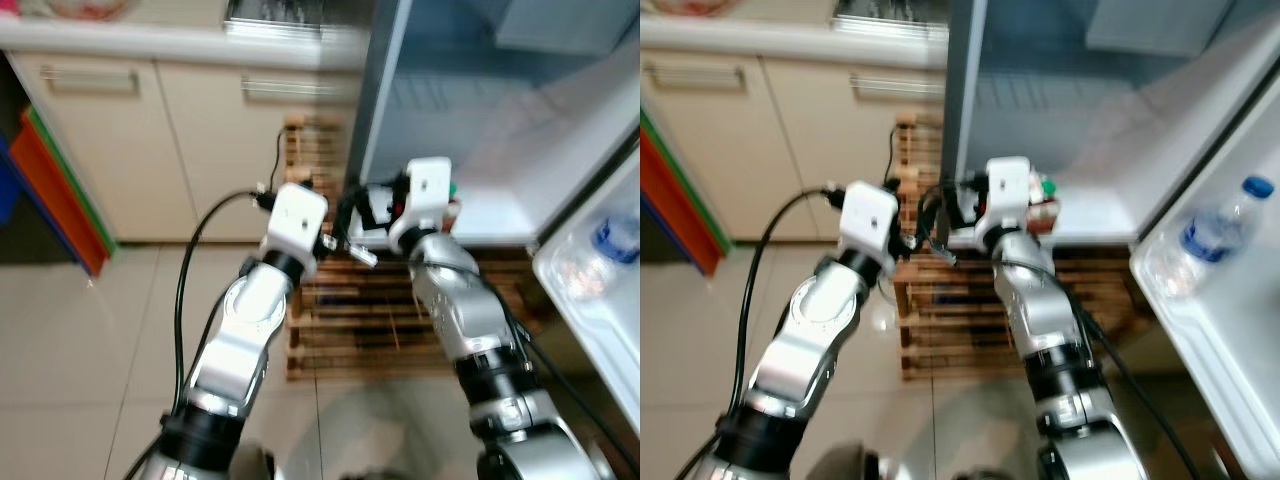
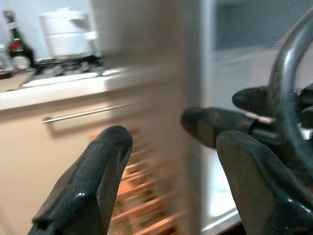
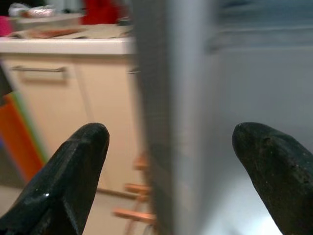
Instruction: Restocking fridge
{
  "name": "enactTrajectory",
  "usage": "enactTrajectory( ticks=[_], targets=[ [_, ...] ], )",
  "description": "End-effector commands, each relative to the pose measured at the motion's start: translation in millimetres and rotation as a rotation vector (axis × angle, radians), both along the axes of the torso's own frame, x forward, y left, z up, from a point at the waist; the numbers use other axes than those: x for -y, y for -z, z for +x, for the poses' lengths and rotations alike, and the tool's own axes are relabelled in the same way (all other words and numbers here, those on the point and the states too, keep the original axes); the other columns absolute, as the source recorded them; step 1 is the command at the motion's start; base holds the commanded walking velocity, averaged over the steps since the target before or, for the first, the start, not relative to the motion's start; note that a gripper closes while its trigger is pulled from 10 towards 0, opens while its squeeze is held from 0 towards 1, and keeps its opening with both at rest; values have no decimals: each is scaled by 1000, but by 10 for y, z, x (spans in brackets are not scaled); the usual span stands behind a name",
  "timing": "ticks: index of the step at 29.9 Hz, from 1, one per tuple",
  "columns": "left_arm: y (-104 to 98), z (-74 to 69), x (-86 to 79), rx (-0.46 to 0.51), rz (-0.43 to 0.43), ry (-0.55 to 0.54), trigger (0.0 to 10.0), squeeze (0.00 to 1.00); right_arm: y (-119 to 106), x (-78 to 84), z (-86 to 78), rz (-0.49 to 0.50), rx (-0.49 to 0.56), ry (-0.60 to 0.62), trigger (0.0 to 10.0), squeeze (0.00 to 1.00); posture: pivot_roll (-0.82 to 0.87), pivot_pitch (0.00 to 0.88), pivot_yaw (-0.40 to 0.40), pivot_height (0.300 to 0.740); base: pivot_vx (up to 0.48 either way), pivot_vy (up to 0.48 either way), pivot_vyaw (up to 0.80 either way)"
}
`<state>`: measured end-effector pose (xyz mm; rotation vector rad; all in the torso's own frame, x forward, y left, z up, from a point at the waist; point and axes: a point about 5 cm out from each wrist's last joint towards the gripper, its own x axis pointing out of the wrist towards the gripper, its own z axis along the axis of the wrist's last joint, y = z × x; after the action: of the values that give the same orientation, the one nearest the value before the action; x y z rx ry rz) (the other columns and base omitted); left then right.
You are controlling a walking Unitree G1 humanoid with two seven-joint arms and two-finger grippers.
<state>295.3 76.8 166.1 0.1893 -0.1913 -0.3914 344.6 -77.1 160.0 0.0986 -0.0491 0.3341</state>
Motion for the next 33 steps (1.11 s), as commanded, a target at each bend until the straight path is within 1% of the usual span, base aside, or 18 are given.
enactTrajectory(
  ticks=[1, 2, 4, 8, 9, 12, 14, 16, 18, 19, 21, 22, 24, 28, 30, 31, 32, 33],
  targets=[
    [-30, 7, 41, 9, 0, 12, 10000, 0, 4, 39, -4, -11, 8, 9, 10000, 0, 73, 94, -61, 740, 322, -352, 0],
    [-21, 10, 35, -8, -25, 18, 10000, 0, 18, 32, -15, -13, 7, 6, 10000, 0, 75, 93, -61, 740, 304, -368, 0],
    [-12, 12, 24, -20, -40, 12, 10000, 0, 34, 27, -25, -15, 5, 2, 10000, 0, 76, 93, -62, 740, 394, -270, 0],
    [-2, 16, 6, -11, -6, -9, 10000, 0, 57, 28, -35, -27, 4, 2, 10000, 0, 76, 94, -62, 740, 0, 0, 0],
    [14, 25, -23, -16, 15, -29, 10000, 0, 110, 51, -46, -49, -5, 18, 10000, 0, 81, 104, -64, 740, 0, 0, 0],
    [9, 11, -46, -17, 13, -32, 10000, 0, 141, 65, -73, -62, -11, 29, 10000, 0, 85, 113, -65, 740, 0, 0, 0],
    [-10, -18, -75, -14, 6, -33, 10000, 0, 98, 56, -169, -54, 2, 18, 10000, 0, 98, 130, -65, 740, 0, 0, 0],
    [-28, -41, -103, -12, -1, -40, 10000, 0, 43, 23, -311, -51, 24, -24, 10000, 0, 95, 139, -63, 740, 0, 0, 0],
    [-32, -52, -110, -16, -10, -44, 10000, 0, 82, 5, -410, -53, 8, -62, 10000, 0, 87, 146, -60, 740, 0, 0, 0],
    [-22, -54, -104, -20, -10, -44, 10000, 0, 176, 30, -415, -61, -30, -54, 10000, 0, 84, 152, -57, 740, 0, 0, 0],
    [-11, -55, -95, -23, -5, -41, 10000, 0, 300, 68, -401, -62, -79, -35, 10000, 0, 85, 166, -50, 740, 0, 0, 0],
    [-16, -55, -101, -21, 14, -43, 10000, 0, 402, 111, -328, -74, -101, -4, 10000, 0, 91, 182, -37, 740, 0, 0, 0],
    [-37, -62, -119, -18, 21, -47, 10000, 0, 482, 140, -251, -92, -116, 24, 10000, 0, 100, 204, -18, 740, 0, 0, 0],
    [-86, -117, -178, -31, 7, -35, 10000, 0, 603, 107, -144, -143, -153, 34, 10000, 0, 132, 264, 18, 740, 0, 0, 0],
    [-144, -174, -213, -32, -15, -17, 10000, 0, 628, 78, -126, -146, -171, 36, 10000, 0, 161, 299, 44, 740, 0, 0, 0],
    [-144, -174, -213, -32, -15, -17, 10000, 0, 628, 78, -126, -146, -171, 36, 10000, 0, 161, 299, 44, 740, 0, 0, 0],
    [-230, -249, -256, -18, -20, 9, 10000, 0, 661, 47, -83, -151, -186, 46, 10000, 0, 202, 333, 69, 740, 394, 0, 0],
    [-230, -249, -256, -18, -20, 9, 10000, 0, 661, 47, -83, -151, -186, 46, 10000, 0, 202, 333, 69, 740, 394, 0, 0]
  ],
)
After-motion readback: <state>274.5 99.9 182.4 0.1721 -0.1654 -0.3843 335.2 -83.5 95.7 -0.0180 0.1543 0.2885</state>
